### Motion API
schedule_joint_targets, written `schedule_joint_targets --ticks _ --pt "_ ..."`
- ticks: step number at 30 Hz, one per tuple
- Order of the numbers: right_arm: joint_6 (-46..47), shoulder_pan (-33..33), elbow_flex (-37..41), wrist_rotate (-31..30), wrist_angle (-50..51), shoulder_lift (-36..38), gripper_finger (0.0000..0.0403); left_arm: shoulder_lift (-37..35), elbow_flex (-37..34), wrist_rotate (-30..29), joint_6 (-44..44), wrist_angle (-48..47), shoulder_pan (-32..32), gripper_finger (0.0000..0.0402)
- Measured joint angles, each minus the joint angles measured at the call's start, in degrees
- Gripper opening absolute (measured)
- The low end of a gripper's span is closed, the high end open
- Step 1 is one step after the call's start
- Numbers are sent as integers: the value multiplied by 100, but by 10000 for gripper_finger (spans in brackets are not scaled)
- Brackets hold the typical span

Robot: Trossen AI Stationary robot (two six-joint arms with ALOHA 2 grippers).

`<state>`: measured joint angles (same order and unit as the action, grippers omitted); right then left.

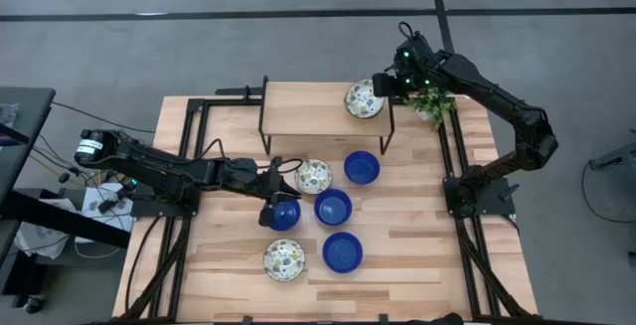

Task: Pick & Place Mini bowls
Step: Stack the yellow patterned bowl on top of the yellow patterned bowl on the shelf

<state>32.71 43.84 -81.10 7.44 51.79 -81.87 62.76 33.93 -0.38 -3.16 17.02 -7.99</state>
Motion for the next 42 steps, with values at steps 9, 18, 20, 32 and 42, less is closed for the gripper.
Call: schedule_joint_targets --ticks 9,18,20,32,42 --pt "-28 1 0 1 0 0 38 0 0 0 0 0 0 33" --pt "-197 -6 0 0 2 0 57 0 0 2 -2 2 0 33" --pt "-271 -28 0 -9 2 0 63 0 0 1 -2 1 0 33" --pt "-461 -75 0 -187 3 0 111 0 0 1 -1 1 0 33" --pt "-1508 -202 0 -357 -195 0 128 0 0 2 -2 2 0 33"
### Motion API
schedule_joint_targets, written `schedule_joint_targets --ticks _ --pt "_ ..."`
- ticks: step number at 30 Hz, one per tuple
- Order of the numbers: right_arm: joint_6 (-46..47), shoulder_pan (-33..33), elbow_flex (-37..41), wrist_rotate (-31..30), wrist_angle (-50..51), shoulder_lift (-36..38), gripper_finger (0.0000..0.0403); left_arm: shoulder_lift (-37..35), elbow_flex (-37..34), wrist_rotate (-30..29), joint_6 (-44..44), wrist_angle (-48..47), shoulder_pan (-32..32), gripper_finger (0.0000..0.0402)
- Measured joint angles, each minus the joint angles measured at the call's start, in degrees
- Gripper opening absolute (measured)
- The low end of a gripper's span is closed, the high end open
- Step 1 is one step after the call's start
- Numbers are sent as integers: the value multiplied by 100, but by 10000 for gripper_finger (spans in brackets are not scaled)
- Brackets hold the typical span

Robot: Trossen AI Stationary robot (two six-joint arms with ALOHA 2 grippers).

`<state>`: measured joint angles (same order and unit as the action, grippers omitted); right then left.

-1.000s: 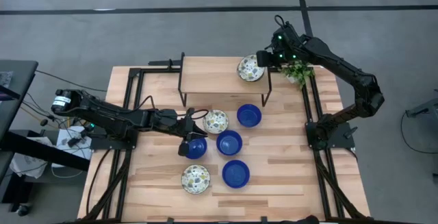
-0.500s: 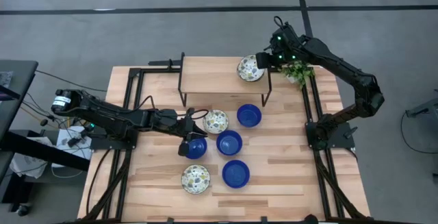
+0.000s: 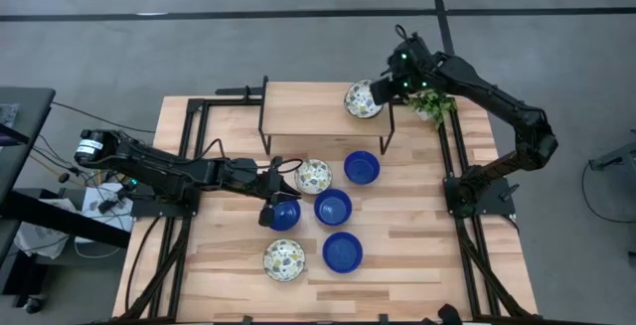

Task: Pick & Place Mini bowls
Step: Stack the yellow patterned bowl on top of the yellow patterned bowl on the shelf

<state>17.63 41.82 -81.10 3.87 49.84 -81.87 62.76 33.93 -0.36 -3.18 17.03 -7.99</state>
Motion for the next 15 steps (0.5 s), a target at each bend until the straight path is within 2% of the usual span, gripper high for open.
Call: schedule_joint_targets --ticks 4,8,12,15 --pt "-412 -109 0 -203 -102 0 122 0 0 0 1 -2 0 33" --pt "-617 -242 0 -658 -338 0 113 0 0 -1 0 -2 0 33" --pt "-843 -361 0 -1464 -592 0 106 0 0 -1 0 -2 0 33" --pt "-916 -469 0 -2359 -715 0 100 0 0 0 2 -2 0 33"
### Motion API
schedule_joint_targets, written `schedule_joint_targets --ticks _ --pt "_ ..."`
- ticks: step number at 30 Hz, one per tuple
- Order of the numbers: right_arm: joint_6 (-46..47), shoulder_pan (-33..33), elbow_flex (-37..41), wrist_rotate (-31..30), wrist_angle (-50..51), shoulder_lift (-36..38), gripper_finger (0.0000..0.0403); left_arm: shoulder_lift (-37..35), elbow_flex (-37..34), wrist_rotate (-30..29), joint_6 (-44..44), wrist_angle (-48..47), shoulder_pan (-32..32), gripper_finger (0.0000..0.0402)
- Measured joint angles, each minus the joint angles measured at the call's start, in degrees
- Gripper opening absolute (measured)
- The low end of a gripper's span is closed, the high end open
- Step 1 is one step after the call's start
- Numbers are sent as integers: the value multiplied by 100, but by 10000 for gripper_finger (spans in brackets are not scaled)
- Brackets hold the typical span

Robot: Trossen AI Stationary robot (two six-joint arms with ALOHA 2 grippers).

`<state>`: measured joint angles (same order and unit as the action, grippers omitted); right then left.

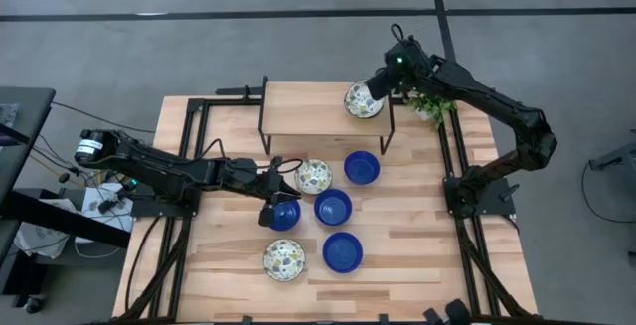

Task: Pick & Place Mini bowls
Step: Stack the yellow patterned bowl on top of the yellow patterned bowl on the shelf

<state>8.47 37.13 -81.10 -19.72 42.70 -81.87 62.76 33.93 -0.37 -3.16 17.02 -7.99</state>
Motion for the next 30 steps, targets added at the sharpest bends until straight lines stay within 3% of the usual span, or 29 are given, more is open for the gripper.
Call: schedule_joint_targets --ticks 4,9,16,23,30 --pt "-14 -119 0 -1310 12 0 94 0 0 1 0 0 0 33" --pt "-15 -246 0 -2219 20 0 92 0 0 1 0 -2 0 33" --pt "3 -388 81 -2431 -5 2 92 0 0 0 42 -5 0 33" --pt "6 -411 592 -3044 -83 2 92 0 0 0 44 -7 0 33" --pt "9 -400 664 -3093 -205 2 92 0 0 1 44 -7 0 33"
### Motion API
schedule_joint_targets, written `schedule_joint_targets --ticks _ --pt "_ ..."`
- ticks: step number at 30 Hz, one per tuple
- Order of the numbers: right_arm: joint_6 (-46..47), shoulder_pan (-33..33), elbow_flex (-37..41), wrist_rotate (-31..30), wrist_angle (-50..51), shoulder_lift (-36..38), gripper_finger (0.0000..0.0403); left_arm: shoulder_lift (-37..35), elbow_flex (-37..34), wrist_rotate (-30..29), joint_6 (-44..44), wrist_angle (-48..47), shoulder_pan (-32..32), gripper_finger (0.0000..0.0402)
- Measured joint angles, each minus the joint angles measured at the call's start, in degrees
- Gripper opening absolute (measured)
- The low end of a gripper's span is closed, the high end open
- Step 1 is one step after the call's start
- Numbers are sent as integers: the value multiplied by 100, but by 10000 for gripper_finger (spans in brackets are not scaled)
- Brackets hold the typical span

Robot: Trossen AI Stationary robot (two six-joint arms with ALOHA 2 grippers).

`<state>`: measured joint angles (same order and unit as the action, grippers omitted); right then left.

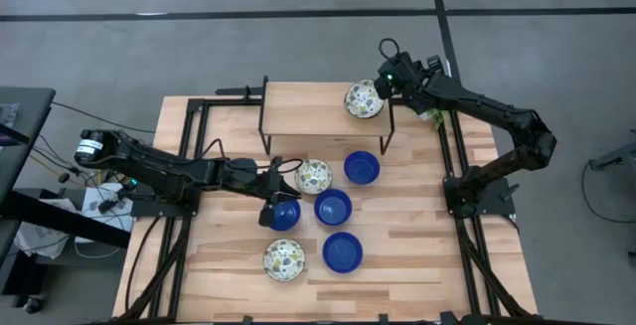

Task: Pick & Place Mini bowls
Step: Stack the yellow patterned bowl on top of the yellow patterned bowl on the shelf

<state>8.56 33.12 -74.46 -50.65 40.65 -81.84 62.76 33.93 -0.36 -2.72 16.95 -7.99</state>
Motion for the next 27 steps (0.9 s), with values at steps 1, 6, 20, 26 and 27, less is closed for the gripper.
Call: schedule_joint_targets --ticks 1,6,20,26,27 --pt "0 0 0 -6 -1 0 92 0 0 0 0 0 0 33" --pt "142 -9 0 -7 31 0 92 0 0 0 0 0 0 33" --pt "420 1 213 -9 204 0 92 0 0 0 0 0 0 33" --pt "404 12 380 -79 183 0 92 0 2 0 1 0 -2 33" --pt "404 25 382 -81 176 0 92 0 0 0 2 0 -2 33"
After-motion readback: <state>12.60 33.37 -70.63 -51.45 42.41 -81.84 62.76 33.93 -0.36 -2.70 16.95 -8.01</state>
